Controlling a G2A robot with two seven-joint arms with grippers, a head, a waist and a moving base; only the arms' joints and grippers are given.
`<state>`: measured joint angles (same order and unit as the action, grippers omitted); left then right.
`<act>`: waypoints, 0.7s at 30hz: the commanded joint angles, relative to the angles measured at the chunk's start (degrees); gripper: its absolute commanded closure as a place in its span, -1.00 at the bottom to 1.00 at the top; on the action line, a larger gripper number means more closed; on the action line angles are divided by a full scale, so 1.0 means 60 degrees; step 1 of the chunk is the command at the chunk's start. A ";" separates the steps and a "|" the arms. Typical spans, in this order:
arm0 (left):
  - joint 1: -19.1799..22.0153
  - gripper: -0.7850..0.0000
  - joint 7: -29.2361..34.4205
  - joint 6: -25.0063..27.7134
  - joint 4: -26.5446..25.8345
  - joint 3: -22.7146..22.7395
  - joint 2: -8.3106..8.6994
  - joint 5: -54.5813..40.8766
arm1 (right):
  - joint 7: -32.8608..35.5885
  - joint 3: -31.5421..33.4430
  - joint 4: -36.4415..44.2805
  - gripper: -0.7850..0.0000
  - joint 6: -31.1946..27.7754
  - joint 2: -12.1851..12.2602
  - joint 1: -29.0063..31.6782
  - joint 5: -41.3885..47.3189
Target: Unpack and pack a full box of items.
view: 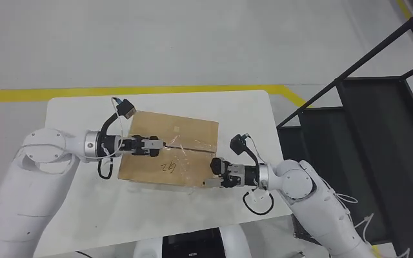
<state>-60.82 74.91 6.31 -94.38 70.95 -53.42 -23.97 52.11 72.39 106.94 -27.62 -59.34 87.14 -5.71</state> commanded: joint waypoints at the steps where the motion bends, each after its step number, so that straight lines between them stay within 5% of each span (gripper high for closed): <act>1: -0.0123 -1.00 -0.0063 0.0017 -0.0046 0.0148 0.0039 0.0110 | 0.0345 -0.0033 0.0090 -1.00 0.0087 0.0036 0.0145 0.0287; 11: -0.0608 -1.00 -0.0420 0.0279 -0.0223 0.0891 0.0232 0.1112 | 0.0107 -0.0619 0.0353 -1.00 0.0436 0.0056 0.0706 0.0366; 21: -0.1661 -1.00 -0.2220 0.0350 -0.0080 0.1959 0.0466 0.3545 | -0.0693 0.0364 0.0682 -1.00 0.0259 0.0198 0.0918 0.0186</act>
<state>-70.08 62.51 8.27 -94.99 82.16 -50.72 -3.60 48.06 73.48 110.78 -25.95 -58.31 92.44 -4.71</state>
